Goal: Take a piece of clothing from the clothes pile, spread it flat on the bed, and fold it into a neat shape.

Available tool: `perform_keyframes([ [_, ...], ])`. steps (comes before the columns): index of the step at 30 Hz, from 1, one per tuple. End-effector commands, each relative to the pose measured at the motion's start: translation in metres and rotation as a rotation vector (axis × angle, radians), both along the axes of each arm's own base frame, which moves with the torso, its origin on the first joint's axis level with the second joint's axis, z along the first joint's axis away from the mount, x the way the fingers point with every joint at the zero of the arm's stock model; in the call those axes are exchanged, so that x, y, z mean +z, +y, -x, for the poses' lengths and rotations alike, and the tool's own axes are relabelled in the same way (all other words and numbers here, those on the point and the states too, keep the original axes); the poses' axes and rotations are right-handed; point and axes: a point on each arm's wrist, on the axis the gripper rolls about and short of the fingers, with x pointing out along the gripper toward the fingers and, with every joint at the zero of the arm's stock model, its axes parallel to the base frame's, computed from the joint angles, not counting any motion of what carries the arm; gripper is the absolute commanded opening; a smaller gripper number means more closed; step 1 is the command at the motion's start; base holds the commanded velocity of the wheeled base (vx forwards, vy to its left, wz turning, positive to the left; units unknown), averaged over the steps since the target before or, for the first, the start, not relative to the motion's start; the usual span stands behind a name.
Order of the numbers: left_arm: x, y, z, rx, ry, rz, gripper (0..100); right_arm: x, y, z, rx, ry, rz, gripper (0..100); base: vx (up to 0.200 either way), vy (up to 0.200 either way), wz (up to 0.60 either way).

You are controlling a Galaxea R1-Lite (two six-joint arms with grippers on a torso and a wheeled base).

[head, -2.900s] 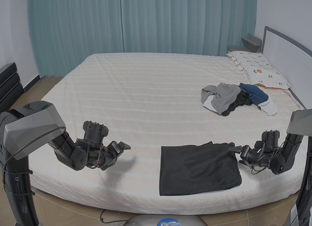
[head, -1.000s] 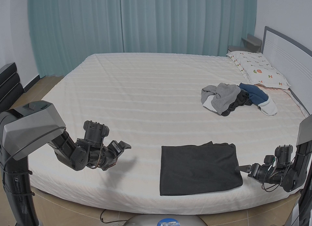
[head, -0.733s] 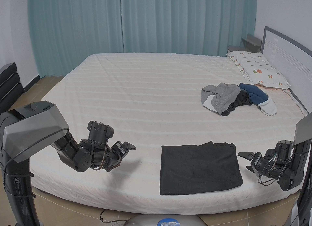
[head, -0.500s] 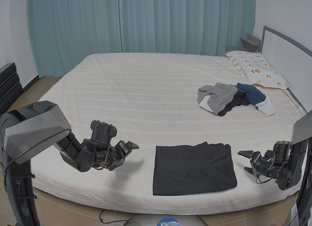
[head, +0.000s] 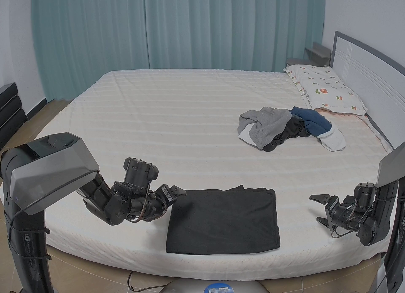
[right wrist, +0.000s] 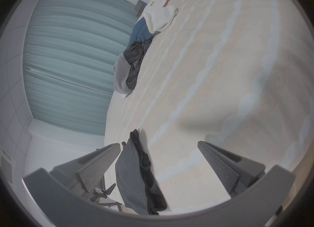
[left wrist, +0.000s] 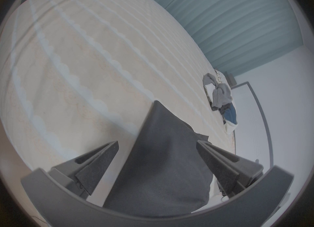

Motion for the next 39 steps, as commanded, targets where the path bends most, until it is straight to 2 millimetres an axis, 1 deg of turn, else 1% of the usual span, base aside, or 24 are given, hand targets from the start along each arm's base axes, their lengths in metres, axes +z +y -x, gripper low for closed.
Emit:
perform_keyframes([
  [1,-0.013,0.002,0.004,-0.014,0.008,-0.07,100,0.0,0.0,0.001,0.002,-0.005,0.001,100,0.0,0.0,0.0],
  [5,-0.021,0.011,0.008,-0.009,-0.01,-0.166,100,0.0,0.001,0.002,0.004,-0.001,0.001,100,0.0,0.0,0.0],
  [10,-0.026,0.016,0.017,-0.038,-0.07,-0.178,100,0.0,0.001,0.002,0.004,-0.001,0.001,100,0.0,0.0,0.0],
  [17,-0.035,0.011,0.021,-0.057,-0.092,-0.163,100,0.0,0.001,0.002,0.004,0.001,0.001,100,0.0,0.0,0.0],
  [18,-0.037,0.008,0.024,-0.08,-0.092,-0.154,100,-0.001,0.001,0.002,0.004,0.003,0.002,100,0.0,0.0,0.0],
  [24,-0.037,0.003,0.024,-0.095,-0.126,-0.128,100,-0.001,0.002,0.002,0.004,0.004,0.005,100,0.0,0.0,0.0],
  [36,-0.041,0.0,0.024,-0.104,-0.133,-0.13,100,-0.001,0.002,0.002,0.003,0.004,0.005,100,0.0,0.0,0.0],
  [37,-0.041,0.0,0.024,-0.104,-0.131,-0.13,0,-0.001,0.002,0.002,0.003,0.004,0.005,100,0.0,0.0,0.0],
  [39,-0.041,0.0,0.024,-0.103,-0.132,-0.129,0,-0.001,0.002,0.002,0.003,0.004,0.005,100,0.0,0.0,0.0],
])
